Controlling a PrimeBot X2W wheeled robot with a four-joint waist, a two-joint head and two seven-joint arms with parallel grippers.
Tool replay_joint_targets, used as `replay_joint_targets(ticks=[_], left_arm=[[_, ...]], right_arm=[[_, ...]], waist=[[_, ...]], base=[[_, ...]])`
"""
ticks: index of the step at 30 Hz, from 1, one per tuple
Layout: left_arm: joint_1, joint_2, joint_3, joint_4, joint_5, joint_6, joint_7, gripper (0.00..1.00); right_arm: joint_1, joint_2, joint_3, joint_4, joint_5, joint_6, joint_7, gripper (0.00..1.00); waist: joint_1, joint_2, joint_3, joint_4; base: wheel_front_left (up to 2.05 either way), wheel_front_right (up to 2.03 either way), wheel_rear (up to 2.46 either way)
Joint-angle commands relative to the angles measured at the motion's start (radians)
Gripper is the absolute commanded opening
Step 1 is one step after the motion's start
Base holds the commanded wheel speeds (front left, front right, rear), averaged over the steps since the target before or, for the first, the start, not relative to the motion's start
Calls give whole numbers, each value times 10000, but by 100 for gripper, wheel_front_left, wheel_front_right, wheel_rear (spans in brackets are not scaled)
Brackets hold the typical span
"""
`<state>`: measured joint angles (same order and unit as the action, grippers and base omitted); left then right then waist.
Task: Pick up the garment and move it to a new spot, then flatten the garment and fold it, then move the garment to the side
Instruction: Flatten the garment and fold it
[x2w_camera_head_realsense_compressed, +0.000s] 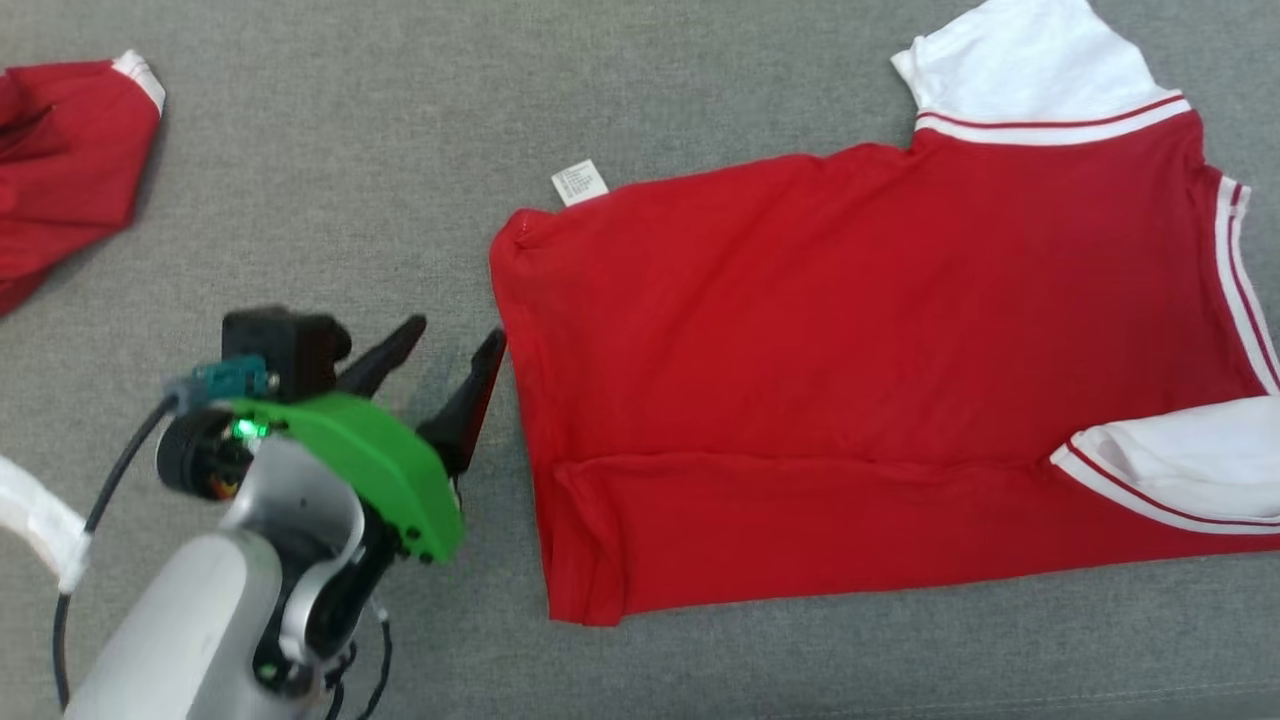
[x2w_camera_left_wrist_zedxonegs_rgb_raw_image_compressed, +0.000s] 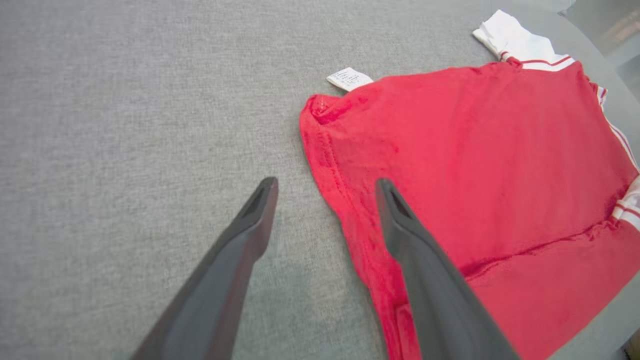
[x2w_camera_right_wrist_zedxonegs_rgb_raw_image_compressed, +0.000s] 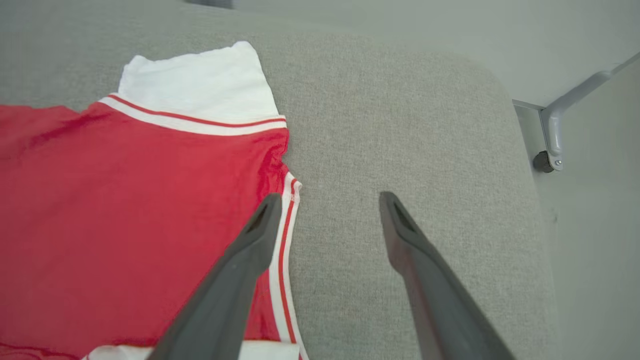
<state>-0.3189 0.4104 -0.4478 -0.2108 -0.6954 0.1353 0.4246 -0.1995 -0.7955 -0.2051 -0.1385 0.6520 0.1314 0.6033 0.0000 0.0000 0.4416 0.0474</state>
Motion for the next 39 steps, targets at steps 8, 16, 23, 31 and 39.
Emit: replay_joint_targets(ticks=[8, 16, 23, 31, 39], left_arm=[[-3357, -1586, -1023, 2597, 598, -768, 102, 100], [-4252, -2452, -1697, 3760, 809, -1181, -147, 100], [-4375, -2649, -1974, 4070, 700, -1378, -53, 100], [-4252, -2547, -1965, 4068, 469, -1665, -125, 0], [-4190, -2171, -1271, 3703, 622, -1142, -914, 0]], right_arm=[[-5425, 1394, 1870, 2541, -2212, -14, 258, 100], [-7484, 1990, 2631, 5346, -3237, -14, -413, 100], [-7824, 2250, 3290, 6682, -3017, -4, -711, 100], [-8165, 2025, 4039, 6794, -1986, -10, -1376, 0], [-8302, 1707, 4029, 6495, -1073, -11, -2734, 0]], waist=[[0, 0, 2023, 1156], [0, 0, 2288, 1652], [0, 0, 2246, 1657], [0, 0, 2066, 1362], [0, 0, 1583, 910]], base=[[0, 0, 0], [0, 0, 0], [0, 0, 0], [0, 0, 0], [0, 0, 0]])
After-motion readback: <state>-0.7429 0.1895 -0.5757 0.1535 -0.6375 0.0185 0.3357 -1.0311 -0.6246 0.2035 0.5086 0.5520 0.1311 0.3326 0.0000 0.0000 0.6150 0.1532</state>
